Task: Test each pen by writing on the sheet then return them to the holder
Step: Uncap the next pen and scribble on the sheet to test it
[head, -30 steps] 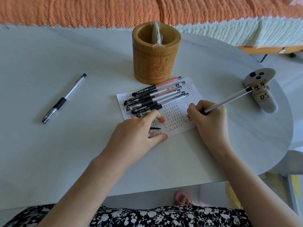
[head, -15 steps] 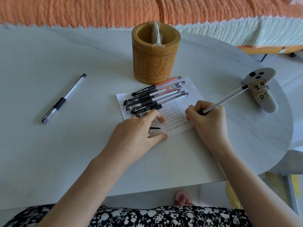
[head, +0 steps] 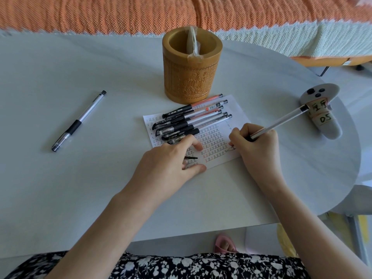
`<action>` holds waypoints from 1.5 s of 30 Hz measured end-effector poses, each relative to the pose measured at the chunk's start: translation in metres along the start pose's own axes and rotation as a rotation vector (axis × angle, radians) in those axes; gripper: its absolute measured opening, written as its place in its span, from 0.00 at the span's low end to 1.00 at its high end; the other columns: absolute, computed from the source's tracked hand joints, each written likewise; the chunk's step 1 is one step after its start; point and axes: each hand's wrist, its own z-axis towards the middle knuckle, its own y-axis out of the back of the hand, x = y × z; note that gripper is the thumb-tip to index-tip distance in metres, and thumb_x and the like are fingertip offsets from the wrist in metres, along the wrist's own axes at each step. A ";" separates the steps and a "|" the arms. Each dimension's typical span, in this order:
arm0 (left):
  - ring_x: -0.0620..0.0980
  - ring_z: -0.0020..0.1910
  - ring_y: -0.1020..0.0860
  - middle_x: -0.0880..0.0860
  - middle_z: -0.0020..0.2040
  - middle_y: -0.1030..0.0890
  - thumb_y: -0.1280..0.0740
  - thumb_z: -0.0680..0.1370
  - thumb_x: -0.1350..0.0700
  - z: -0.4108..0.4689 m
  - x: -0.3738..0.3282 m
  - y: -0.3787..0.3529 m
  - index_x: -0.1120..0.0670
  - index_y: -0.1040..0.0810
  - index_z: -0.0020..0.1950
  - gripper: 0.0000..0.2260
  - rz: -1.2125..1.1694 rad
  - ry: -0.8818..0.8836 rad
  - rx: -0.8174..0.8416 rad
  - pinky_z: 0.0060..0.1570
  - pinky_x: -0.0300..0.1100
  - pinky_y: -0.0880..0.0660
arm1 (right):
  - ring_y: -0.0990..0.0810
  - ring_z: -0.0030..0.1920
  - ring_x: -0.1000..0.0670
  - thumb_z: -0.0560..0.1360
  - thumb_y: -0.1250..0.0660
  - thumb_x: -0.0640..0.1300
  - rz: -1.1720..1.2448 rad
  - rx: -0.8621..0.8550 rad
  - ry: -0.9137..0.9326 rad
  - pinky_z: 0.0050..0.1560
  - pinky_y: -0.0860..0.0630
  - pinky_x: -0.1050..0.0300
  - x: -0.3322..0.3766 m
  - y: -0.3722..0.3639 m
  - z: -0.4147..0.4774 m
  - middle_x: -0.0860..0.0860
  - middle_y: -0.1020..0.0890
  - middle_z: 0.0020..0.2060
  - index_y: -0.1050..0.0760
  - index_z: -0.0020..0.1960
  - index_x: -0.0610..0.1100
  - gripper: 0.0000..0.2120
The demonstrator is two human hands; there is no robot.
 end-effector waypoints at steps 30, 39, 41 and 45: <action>0.38 0.44 0.21 0.44 0.46 0.20 0.32 0.72 0.39 0.001 0.000 -0.001 0.38 0.30 0.55 0.15 -0.016 -0.001 0.000 0.47 0.40 0.25 | 0.33 0.30 0.50 0.66 0.36 0.40 -0.028 0.029 -0.013 0.30 0.41 0.58 0.004 -0.001 -0.002 0.34 0.29 0.27 0.38 0.27 0.36 0.15; 0.37 0.44 0.21 0.44 0.46 0.19 0.33 0.72 0.39 0.001 0.001 -0.001 0.38 0.31 0.55 0.15 -0.007 -0.001 -0.002 0.46 0.39 0.26 | 0.29 0.31 0.49 0.66 0.37 0.41 -0.010 0.024 -0.037 0.30 0.41 0.58 0.002 -0.001 -0.001 0.36 0.30 0.25 0.40 0.26 0.39 0.15; 0.37 0.44 0.21 0.44 0.46 0.19 0.33 0.72 0.39 0.001 0.001 -0.001 0.38 0.31 0.55 0.15 -0.008 -0.002 -0.002 0.46 0.39 0.26 | 0.29 0.31 0.49 0.66 0.36 0.40 -0.009 0.023 -0.033 0.30 0.40 0.58 0.002 0.000 -0.001 0.35 0.29 0.26 0.39 0.26 0.39 0.16; 0.37 0.44 0.21 0.43 0.45 0.20 0.33 0.72 0.39 0.001 0.001 -0.001 0.38 0.31 0.55 0.15 -0.010 -0.006 -0.004 0.45 0.38 0.27 | 0.33 0.30 0.49 0.68 0.35 0.39 -0.031 0.043 -0.016 0.30 0.40 0.58 0.003 0.000 -0.002 0.32 0.27 0.29 0.37 0.27 0.35 0.15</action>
